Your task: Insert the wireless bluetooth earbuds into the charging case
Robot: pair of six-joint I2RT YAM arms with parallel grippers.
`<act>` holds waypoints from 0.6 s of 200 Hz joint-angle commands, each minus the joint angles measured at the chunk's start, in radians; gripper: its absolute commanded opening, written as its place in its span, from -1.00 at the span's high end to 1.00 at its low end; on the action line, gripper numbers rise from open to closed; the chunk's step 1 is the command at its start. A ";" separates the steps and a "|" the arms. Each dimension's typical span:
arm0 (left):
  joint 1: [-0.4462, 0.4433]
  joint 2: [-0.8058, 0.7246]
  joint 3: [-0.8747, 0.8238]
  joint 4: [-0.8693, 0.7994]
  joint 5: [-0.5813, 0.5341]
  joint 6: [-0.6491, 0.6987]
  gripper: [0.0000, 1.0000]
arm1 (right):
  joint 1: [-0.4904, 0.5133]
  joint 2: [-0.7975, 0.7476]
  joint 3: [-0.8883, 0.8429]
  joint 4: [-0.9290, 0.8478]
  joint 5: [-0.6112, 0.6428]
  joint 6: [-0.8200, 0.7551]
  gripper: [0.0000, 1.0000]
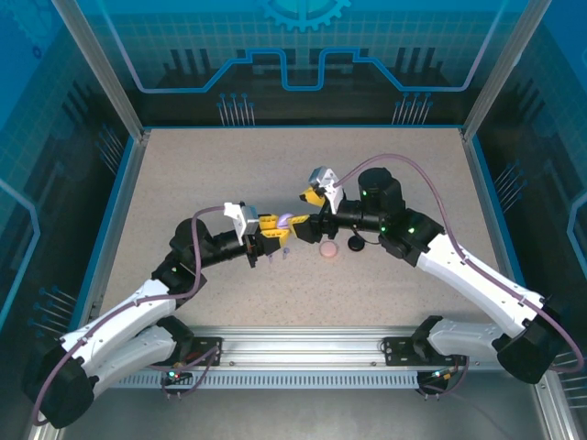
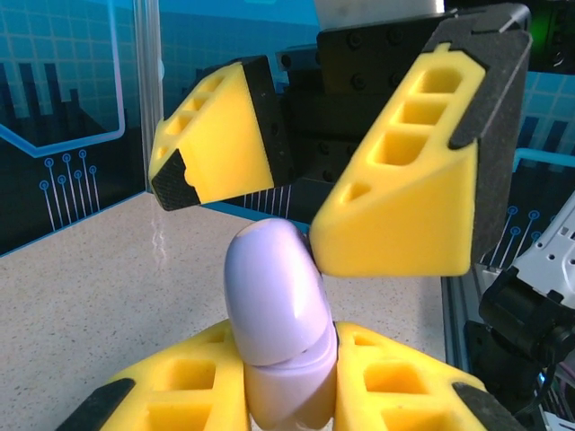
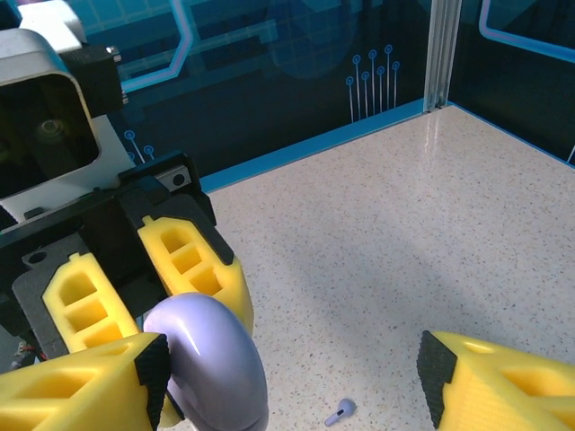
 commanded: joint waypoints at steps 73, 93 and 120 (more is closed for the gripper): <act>-0.028 -0.003 0.012 0.001 0.014 0.049 0.88 | -0.033 0.057 0.073 -0.001 0.002 0.023 -0.51; -0.029 -0.004 0.014 -0.006 0.007 0.049 0.88 | -0.034 0.054 0.071 0.005 -0.013 0.028 -0.51; -0.031 -0.006 0.013 -0.016 -0.004 0.052 0.88 | -0.044 0.026 0.069 0.010 -0.045 0.033 -0.54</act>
